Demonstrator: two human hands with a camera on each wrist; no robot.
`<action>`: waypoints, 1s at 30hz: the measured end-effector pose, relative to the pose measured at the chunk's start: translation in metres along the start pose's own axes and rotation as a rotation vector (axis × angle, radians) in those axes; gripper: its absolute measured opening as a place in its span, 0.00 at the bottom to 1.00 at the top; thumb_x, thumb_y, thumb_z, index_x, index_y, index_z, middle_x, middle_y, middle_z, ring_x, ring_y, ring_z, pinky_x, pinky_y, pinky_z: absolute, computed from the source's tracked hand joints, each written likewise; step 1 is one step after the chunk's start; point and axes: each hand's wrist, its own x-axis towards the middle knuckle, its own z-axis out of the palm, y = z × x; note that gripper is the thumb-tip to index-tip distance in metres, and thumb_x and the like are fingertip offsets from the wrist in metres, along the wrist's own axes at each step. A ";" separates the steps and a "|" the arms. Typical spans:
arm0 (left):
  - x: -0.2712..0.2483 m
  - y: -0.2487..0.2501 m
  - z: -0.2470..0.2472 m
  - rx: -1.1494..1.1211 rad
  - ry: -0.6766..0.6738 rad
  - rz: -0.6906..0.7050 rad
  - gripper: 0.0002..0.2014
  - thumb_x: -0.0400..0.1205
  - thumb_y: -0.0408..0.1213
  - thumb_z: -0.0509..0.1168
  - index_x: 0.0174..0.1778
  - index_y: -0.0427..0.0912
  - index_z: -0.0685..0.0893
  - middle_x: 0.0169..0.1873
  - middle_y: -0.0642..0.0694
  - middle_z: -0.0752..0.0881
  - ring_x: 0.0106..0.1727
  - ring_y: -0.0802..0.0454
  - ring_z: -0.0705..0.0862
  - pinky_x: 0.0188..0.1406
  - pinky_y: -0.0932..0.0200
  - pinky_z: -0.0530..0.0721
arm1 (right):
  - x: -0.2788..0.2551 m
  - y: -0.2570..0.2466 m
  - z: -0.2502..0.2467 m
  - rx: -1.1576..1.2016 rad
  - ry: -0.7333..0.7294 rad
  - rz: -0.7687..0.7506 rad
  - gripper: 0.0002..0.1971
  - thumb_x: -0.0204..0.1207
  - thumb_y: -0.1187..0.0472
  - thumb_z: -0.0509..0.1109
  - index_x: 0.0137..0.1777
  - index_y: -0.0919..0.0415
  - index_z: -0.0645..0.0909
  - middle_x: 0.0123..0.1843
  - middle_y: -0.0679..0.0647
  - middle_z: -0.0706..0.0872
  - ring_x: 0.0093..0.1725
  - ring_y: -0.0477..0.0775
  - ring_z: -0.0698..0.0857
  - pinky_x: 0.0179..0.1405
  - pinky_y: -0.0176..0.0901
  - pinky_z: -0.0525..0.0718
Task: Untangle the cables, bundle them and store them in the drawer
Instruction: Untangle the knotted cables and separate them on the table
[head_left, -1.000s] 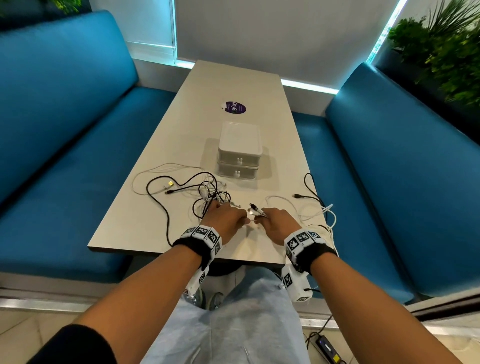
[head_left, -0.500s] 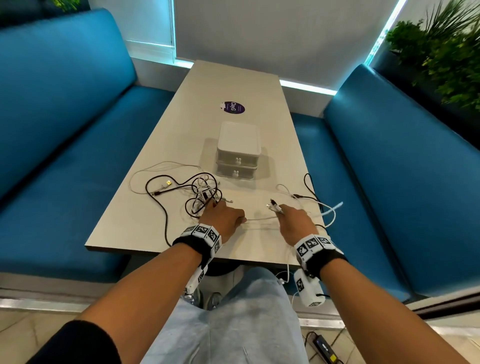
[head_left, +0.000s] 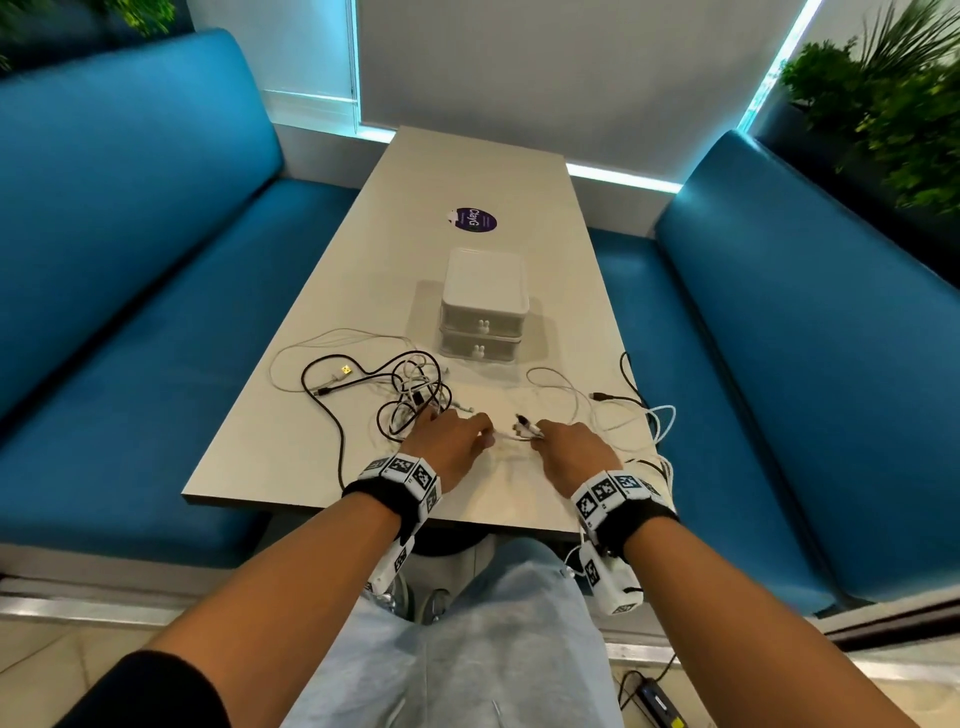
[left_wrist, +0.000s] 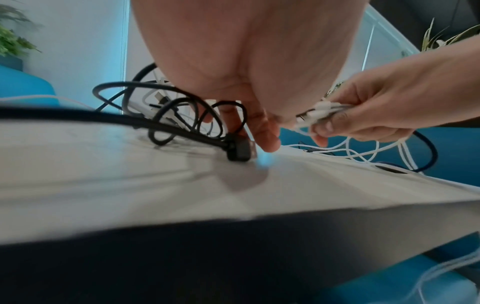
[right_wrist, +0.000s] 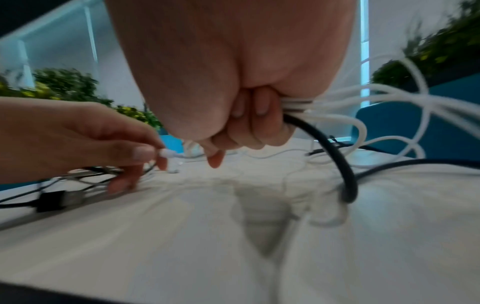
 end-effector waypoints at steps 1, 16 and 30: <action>0.000 -0.002 -0.001 -0.030 0.020 -0.009 0.12 0.90 0.46 0.52 0.65 0.51 0.77 0.53 0.48 0.87 0.61 0.45 0.81 0.68 0.47 0.66 | 0.000 0.010 -0.004 -0.038 -0.014 0.062 0.10 0.83 0.60 0.57 0.56 0.57 0.79 0.50 0.59 0.86 0.47 0.63 0.86 0.45 0.51 0.86; 0.005 0.009 -0.011 0.110 0.083 -0.053 0.15 0.84 0.31 0.57 0.66 0.44 0.74 0.61 0.45 0.77 0.51 0.41 0.83 0.38 0.51 0.74 | 0.000 0.036 -0.018 0.090 0.207 0.302 0.12 0.84 0.59 0.56 0.59 0.59 0.79 0.50 0.60 0.86 0.48 0.64 0.86 0.40 0.47 0.77; 0.015 -0.002 -0.007 0.437 -0.020 -0.065 0.19 0.81 0.33 0.57 0.67 0.46 0.79 0.65 0.47 0.80 0.70 0.41 0.74 0.70 0.45 0.68 | -0.004 0.019 0.006 0.121 -0.088 0.100 0.14 0.87 0.52 0.54 0.58 0.61 0.75 0.52 0.64 0.85 0.47 0.65 0.84 0.41 0.48 0.78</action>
